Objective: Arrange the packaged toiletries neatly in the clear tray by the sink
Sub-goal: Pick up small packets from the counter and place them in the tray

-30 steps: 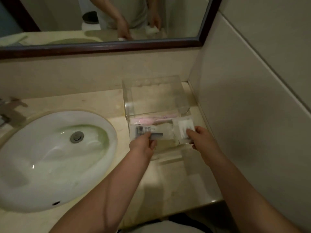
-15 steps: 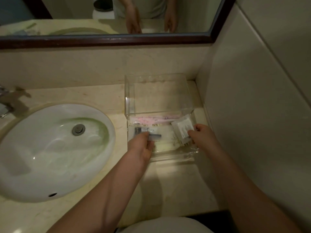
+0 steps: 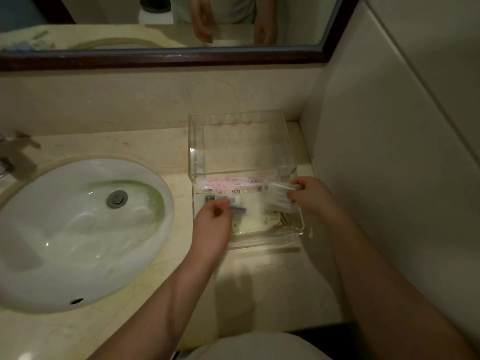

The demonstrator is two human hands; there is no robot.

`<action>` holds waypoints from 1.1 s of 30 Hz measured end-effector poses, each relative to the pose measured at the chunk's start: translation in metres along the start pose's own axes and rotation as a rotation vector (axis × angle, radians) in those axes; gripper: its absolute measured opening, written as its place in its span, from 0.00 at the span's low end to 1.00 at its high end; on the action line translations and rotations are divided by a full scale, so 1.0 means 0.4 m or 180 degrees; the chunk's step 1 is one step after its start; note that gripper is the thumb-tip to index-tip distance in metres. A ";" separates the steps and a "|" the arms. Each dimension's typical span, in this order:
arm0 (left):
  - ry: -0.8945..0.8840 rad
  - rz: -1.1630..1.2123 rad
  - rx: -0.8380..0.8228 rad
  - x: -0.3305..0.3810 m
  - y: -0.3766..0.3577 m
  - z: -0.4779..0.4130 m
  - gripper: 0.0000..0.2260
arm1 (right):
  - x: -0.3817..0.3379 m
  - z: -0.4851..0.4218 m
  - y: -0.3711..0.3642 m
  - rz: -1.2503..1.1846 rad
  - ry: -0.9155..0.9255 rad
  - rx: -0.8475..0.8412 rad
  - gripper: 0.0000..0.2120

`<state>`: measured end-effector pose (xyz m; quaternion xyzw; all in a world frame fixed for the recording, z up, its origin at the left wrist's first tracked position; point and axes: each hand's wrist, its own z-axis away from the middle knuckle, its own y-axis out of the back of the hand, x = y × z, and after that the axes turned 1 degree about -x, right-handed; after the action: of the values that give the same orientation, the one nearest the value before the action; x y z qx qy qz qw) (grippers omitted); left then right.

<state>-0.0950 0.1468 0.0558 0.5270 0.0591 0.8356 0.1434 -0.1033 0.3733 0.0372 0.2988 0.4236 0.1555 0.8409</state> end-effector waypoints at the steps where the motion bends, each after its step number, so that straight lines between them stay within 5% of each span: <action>1: -0.0699 -0.0987 -0.0024 -0.019 0.009 -0.009 0.12 | -0.006 -0.007 -0.005 0.0092 -0.0003 -0.0093 0.07; 4: -0.2101 -0.3005 -0.0194 -0.070 0.026 -0.050 0.20 | -0.015 -0.024 -0.022 0.0376 -0.0010 -0.0233 0.12; 7: -0.2089 -0.3599 -0.0414 -0.098 0.030 -0.082 0.22 | -0.013 -0.030 -0.033 0.0602 0.0015 -0.0036 0.14; 20: -0.1954 -0.3986 -0.0885 -0.151 0.043 -0.107 0.28 | -0.001 0.010 -0.083 0.1110 0.0594 0.0853 0.13; 33: -0.1945 -0.4151 -0.1058 -0.149 0.067 -0.088 0.31 | 0.016 0.061 -0.160 0.1713 0.1161 0.0646 0.17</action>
<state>-0.1073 0.1051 -0.0043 0.5654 0.1903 0.3947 0.6988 -0.0793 0.3181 0.0040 0.4493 0.4862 0.3798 0.6461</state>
